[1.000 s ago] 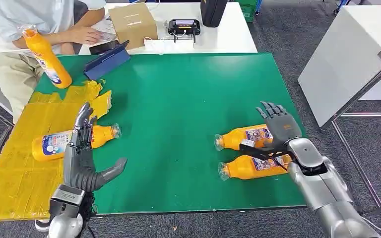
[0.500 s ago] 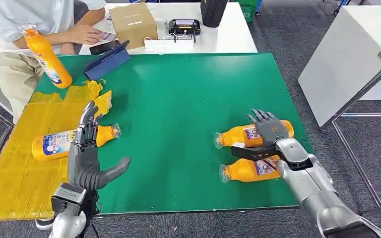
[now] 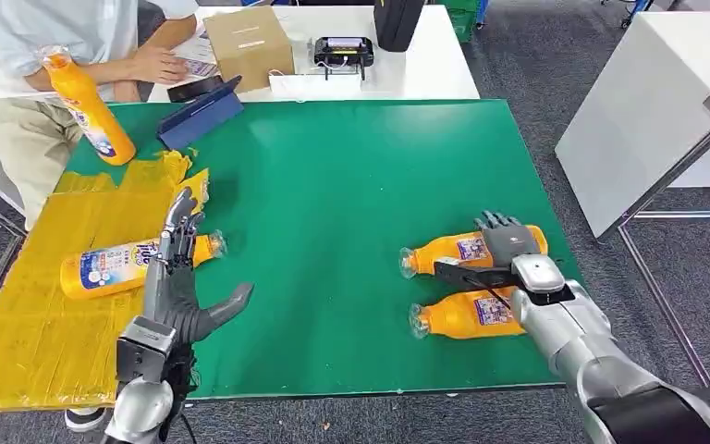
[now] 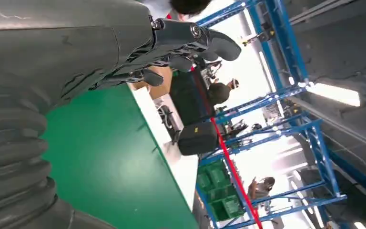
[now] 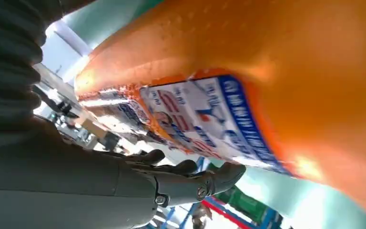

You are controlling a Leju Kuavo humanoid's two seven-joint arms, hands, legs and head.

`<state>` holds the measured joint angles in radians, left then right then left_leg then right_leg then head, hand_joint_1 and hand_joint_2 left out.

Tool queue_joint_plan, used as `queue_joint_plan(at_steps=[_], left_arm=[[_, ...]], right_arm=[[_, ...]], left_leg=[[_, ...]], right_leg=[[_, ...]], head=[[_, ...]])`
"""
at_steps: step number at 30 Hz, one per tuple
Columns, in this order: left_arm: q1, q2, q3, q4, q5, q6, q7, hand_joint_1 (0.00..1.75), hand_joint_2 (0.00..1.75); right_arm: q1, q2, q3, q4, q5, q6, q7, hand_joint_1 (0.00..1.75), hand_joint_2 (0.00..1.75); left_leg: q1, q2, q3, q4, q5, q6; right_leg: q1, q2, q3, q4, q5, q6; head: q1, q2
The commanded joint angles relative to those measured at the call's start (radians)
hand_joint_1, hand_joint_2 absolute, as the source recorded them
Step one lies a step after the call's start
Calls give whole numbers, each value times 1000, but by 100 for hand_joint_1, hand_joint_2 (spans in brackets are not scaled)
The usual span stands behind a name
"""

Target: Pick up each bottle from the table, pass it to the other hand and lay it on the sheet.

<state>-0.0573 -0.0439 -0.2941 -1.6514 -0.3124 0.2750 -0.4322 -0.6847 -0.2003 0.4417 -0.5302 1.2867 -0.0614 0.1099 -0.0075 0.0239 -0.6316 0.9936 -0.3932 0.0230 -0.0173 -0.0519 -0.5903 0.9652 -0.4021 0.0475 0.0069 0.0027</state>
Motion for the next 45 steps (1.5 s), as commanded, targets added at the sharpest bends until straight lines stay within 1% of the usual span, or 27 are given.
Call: queue_joint_plan(at_steps=[1,2,3,4,7,8,10,11,13,14,15,16,20,22,25,27,32,34,35,37,38,40,41,42,43,44,45], left_arm=[[-62,-20,-3,124,15,-14,-1,0,175],[-64,-21,-5,126,15,-14,-1,0,175],[-64,-20,-5,127,15,-14,-1,0,175],[-64,-20,-5,127,15,-14,-1,0,175],[-64,-20,-6,127,15,-15,-1,0,175],[-64,-20,-6,127,15,-15,-1,0,175],[-64,-20,-6,127,15,-15,-1,0,175],[-64,-20,-6,127,15,-15,-1,0,175],[-63,-17,-9,125,16,-16,-2,0,175],[-64,-16,-11,125,17,-15,-2,0,175],[-63,-16,-14,124,18,-15,-2,0,175],[-62,-17,-16,123,18,-15,-2,0,175],[-56,-14,-22,107,17,-12,-1,0,175],[-53,-14,-23,103,17,-11,-1,0,175],[-53,-14,-23,103,17,-11,-1,0,175],[-53,-14,-23,103,17,-11,-1,0,175],[-53,-14,-23,103,17,-11,-1,0,175],[-48,-13,-23,92,17,-9,-2,0,175],[-44,-11,-25,85,15,-9,-3,0,175],[-19,-6,-28,44,-3,-17,11,0,175],[-6,-4,-28,26,-10,-24,20,0,175],[15,-4,-29,4,-26,-36,31,0,175],[26,-1,-39,-5,-42,-46,37,0,175],[30,-3,-44,-5,-47,-49,39,0,175],[30,-2,-54,-1,-52,-57,45,0,175],[29,-1,-59,2,-55,-59,46,0,175],[25,-1,-69,13,-58,-64,47,0,175]], right_arm=[[-33,7,-7,182,-1,29,13,49,175],[-31,7,-8,184,-2,29,11,133,175],[-31,7,-8,187,-2,32,11,148,175],[-31,7,-8,187,-2,32,11,155,175],[-31,7,-9,189,-2,34,11,155,175],[-31,7,-9,189,-2,34,11,155,175],[-31,7,-9,189,-2,34,11,155,175],[-31,7,-9,189,-2,34,11,155,175],[-33,8,-9,190,-1,40,8,166,175],[-35,8,-9,192,0,43,-2,171,175],[-34,8,-13,191,-3,40,-12,171,175],[-33,8,-17,191,-7,40,-17,168,175],[-24,6,-21,181,-9,14,-35,175,175],[-24,8,-21,181,-8,14,-35,175,175],[-24,8,-21,181,-8,14,-35,175,175],[-24,8,-21,181,-8,14,-35,175,175],[-24,8,-21,181,-8,14,-35,175,175],[-18,12,-28,166,-9,-31,-33,175,175],[-16,17,-30,156,-7,-56,-28,175,175],[16,48,-95,76,-55,-215,-47,175,175],[35,59,-116,25,-66,-244,-52,175,175],[119,100,-219,-177,-170,-372,-115,175,175],[177,118,-244,-323,-195,-398,-122,175,175],[215,128,-251,-420,-199,-396,-116,175,175],[253,149,-271,-527,-246,-411,-133,175,175],[272,160,-279,-571,-272,-425,-149,175,175],[304,173,-281,-643,-295,-440,-167,175,175]], left_leg=[[2,-4,5,-1,-1,-2],[1,-3,4,-1,-1,-1],[2,-4,6,-1,-1,-2],[1,-4,5,-1,-1,-1],[1,-2,5,0,0,-1],[2,-3,7,-1,-1,-2],[1,-3,6,-1,0,-1],[2,-5,8,-1,-1,-2],[1,-3,6,-1,0,-1],[2,-4,8,-1,-1,-2],[1,-3,7,-1,-1,-1],[2,-4,9,-1,-2,-2],[2,-5,9,0,-2,-2],[1,-3,7,-1,0,-1],[2,-4,9,0,-2,-2],[2,-3,7,-1,0,-1],[2,-4,10,-1,-2,-2],[2,-3,7,-1,-1,-1],[2,-4,8,0,-1,-1],[2,-3,9,-1,-1,-1],[2,-1,7,0,-1,-1],[2,2,8,0,-2,-2],[2,2,9,0,-3,-2],[2,2,6,0,-2,-2],[1,2,4,0,-1,-1],[2,2,6,0,-3,-2],[1,2,4,0,-2,-2]], right_leg=[[1,1,6,-2,-2,-2],[1,0,5,-1,-1,-1],[1,1,7,-2,-2,-2],[1,0,7,-2,-1,-1],[0,1,6,-1,-1,-1],[1,2,9,-2,-1,-2],[1,0,7,-2,0,-1],[1,0,9,-2,-1,-2],[1,0,7,-2,0,-1],[1,1,9,-2,-1,-2],[1,1,8,-2,-1,-1],[1,2,11,-2,-2,-2],[1,2,11,-2,-2,-2],[1,0,8,-2,-1,-1],[1,2,11,-2,-2,-2],[1,1,8,-2,-1,-1],[1,2,11,-2,-2,-2],[1,1,8,-2,-1,-1],[1,2,10,-2,-1,-2],[1,2,10,-2,-1,-2],[1,3,8,-2,-1,-1],[1,6,9,-2,0,-2],[2,8,9,-1,-1,-2],[1,6,7,-1,0,-2],[1,6,5,0,0,-2],[1,7,6,0,-1,-2],[1,5,4,0,-1,-2]], head=[[0,0],[0,0],[0,0],[0,0],[0,0],[0,0],[0,0],[0,0],[0,0],[0,0],[0,0],[0,0],[0,0],[0,0],[0,0],[0,0],[0,0],[0,0],[0,0],[0,0],[0,0],[0,0],[0,0],[0,0],[0,0],[0,0],[0,0]])
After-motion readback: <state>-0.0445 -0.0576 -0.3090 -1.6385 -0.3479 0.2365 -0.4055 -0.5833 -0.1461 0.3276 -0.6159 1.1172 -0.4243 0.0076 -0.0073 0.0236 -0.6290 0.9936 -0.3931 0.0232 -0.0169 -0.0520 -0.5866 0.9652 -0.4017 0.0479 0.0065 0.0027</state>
